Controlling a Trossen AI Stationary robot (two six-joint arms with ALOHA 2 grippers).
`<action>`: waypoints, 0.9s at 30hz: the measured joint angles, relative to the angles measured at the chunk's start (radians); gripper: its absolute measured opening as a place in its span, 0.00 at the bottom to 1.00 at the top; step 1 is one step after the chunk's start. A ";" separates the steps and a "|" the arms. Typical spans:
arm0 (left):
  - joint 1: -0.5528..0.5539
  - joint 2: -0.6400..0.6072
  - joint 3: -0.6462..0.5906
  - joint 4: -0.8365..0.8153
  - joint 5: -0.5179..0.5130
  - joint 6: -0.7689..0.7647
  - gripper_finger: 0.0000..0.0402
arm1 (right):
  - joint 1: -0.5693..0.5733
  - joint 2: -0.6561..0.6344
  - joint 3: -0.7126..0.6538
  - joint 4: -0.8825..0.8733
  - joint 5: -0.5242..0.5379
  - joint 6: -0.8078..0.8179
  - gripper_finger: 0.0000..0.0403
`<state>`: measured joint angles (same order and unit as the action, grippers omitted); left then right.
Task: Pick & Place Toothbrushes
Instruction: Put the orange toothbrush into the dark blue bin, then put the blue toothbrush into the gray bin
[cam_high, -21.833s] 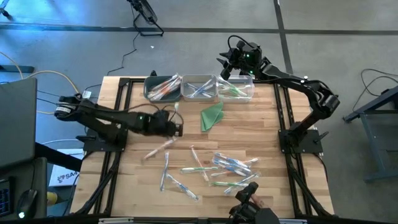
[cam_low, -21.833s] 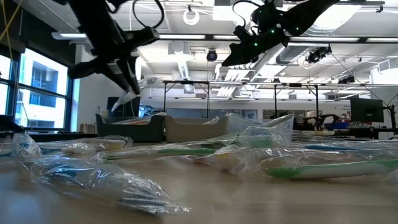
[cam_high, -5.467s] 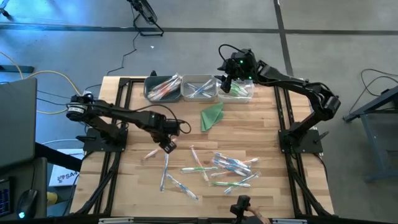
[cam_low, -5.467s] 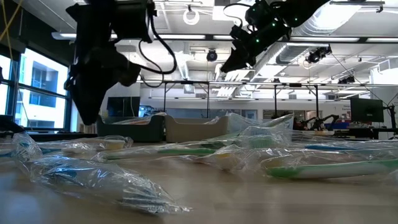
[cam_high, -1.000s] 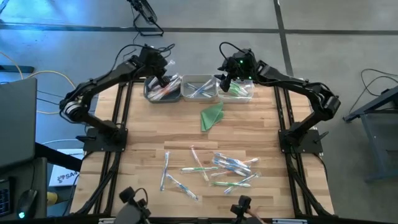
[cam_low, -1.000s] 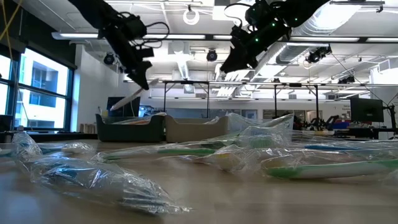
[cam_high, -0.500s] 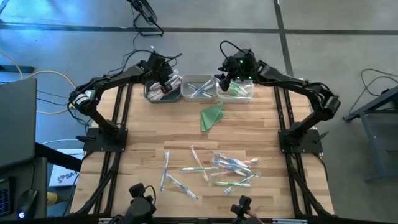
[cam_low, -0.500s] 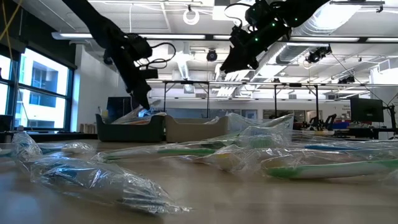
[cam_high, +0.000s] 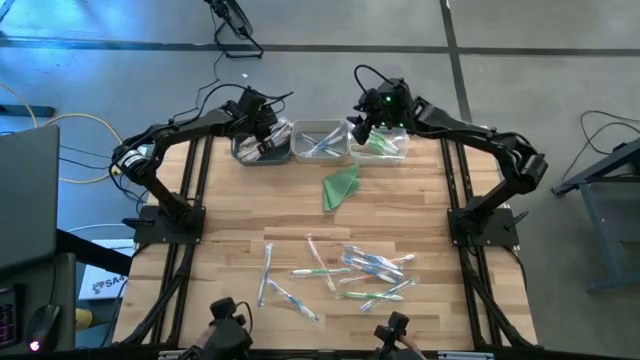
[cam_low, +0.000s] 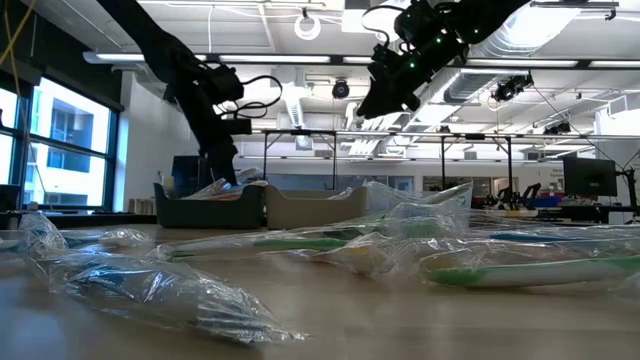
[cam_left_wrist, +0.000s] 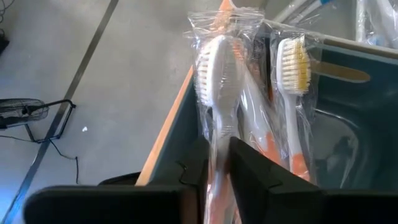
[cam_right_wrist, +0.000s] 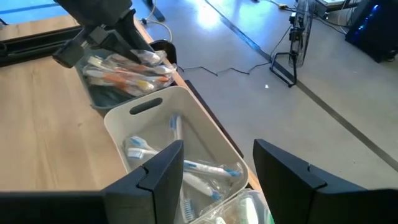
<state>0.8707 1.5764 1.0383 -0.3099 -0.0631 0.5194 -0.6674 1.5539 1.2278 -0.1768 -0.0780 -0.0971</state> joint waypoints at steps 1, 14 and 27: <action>0.000 0.000 0.000 0.000 0.000 0.000 0.15 | 0.000 0.000 0.000 0.000 0.000 0.000 0.47; 0.000 0.000 0.000 0.009 -0.001 0.000 0.34 | 0.009 0.000 0.000 0.000 -0.004 0.000 0.47; 0.000 -0.001 0.000 0.009 0.002 -0.027 0.39 | 0.008 0.000 0.000 0.000 -0.003 0.000 0.47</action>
<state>0.8703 1.5757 1.0382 -0.3010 -0.0612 0.4927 -0.6590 1.5539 1.2278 -0.1768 -0.0811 -0.0975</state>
